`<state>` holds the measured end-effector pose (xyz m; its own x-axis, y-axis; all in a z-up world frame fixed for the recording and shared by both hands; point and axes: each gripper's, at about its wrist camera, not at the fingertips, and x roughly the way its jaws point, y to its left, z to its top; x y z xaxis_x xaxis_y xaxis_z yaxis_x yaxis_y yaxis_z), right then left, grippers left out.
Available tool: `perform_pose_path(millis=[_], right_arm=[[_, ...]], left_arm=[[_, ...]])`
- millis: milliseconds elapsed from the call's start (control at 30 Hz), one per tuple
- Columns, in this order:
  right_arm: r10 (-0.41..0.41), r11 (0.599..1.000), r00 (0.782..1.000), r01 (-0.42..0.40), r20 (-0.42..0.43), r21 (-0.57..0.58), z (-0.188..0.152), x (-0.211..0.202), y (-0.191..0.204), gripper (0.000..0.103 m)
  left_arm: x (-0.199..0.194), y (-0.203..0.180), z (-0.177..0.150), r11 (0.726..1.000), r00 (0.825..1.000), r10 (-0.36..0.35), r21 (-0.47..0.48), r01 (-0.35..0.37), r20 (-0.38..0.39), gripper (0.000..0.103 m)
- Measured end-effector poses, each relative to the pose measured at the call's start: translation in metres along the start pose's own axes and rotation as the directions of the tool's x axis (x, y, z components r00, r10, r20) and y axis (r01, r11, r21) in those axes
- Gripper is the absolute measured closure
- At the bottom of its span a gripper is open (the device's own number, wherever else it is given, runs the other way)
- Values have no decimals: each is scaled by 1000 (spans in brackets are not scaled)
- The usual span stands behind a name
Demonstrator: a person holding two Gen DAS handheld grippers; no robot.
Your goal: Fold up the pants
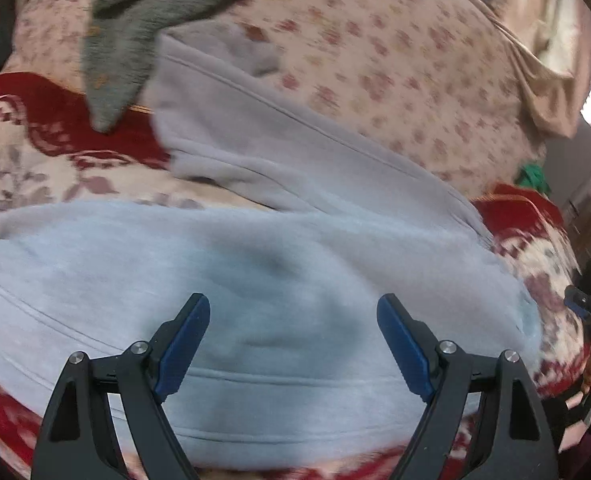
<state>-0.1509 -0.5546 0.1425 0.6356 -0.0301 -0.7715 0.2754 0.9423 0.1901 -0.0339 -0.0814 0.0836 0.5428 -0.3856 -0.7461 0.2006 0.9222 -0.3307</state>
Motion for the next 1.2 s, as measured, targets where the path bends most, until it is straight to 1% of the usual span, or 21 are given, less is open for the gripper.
perform_pose_path(millis=[33, 67, 100, 167, 233, 267, 367, 400, 533, 667, 733, 800, 900, 1000, 1067, 1200], right_arm=[[67, 998, 998, -67, -14, 3, 5, 13, 15, 22], [111, 994, 993, -111, -31, -5, 9, 25, 29, 21], [132, 991, 990, -134, -47, -28, 15, 38, 43, 21], [127, 983, 990, -134, -56, -126, 27, 58, 76, 21], [127, 961, 990, -137, -58, -240, 42, 78, 105, 21], [123, 950, 990, -136, -63, -280, 49, 86, 114, 21], [112, 913, 988, -144, -107, -381, 70, 117, 135, 18], [82, 899, 990, -124, -117, -421, 78, 131, 141, 17], [10, 853, 991, -78, -134, -516, 100, 173, 147, 17], [-46, 796, 988, -54, -149, -603, 112, 206, 150, 17], [-59, 769, 987, -53, -153, -637, 117, 220, 152, 17], [-63, 755, 987, -51, -150, -654, 122, 231, 153, 17], [-64, 732, 985, -61, -158, -678, 127, 246, 154, 17], [-61, 698, 984, -78, -168, -712, 127, 256, 156, 17], [-69, 669, 982, -83, -173, -739, 126, 263, 159, 17], [-79, 605, 980, -97, -181, -790, 121, 272, 167, 17]], left_arm=[[-3, 13, 7, 1000, 1000, 19, -17, -19, 5, 18], [-4, 20, 12, 999, 1000, 25, -22, -25, 8, 18], [-7, 31, 22, 999, 999, 40, -24, -40, 21, 17], [-9, 43, 37, 997, 997, 69, -18, -68, 37, 14], [-9, 57, 57, 996, 994, 89, -18, -88, 59, 14], [-8, 63, 68, 996, 993, 93, -25, -91, 71, 14], [2, 82, 99, 996, 992, 76, -58, -70, 97, 13], [9, 89, 112, 995, 993, 70, -77, -63, 99, 13], [35, 104, 147, 994, 994, 60, -96, -51, 90, 13], [55, 111, 175, 996, 995, 45, -80, -38, 85, 13], [62, 111, 187, 998, 995, 43, -59, -38, 85, 13], [67, 111, 197, 998, 995, 45, -42, -41, 91, 13], [77, 113, 217, 997, 992, 73, -29, -71, 103, 13], [86, 113, 233, 995, 990, 104, -1, -104, 99, 13], [92, 112, 243, 991, 987, 125, 25, -128, 98, 12], [102, 113, 261, 980, 974, 187, 41, -193, 128, 12]])
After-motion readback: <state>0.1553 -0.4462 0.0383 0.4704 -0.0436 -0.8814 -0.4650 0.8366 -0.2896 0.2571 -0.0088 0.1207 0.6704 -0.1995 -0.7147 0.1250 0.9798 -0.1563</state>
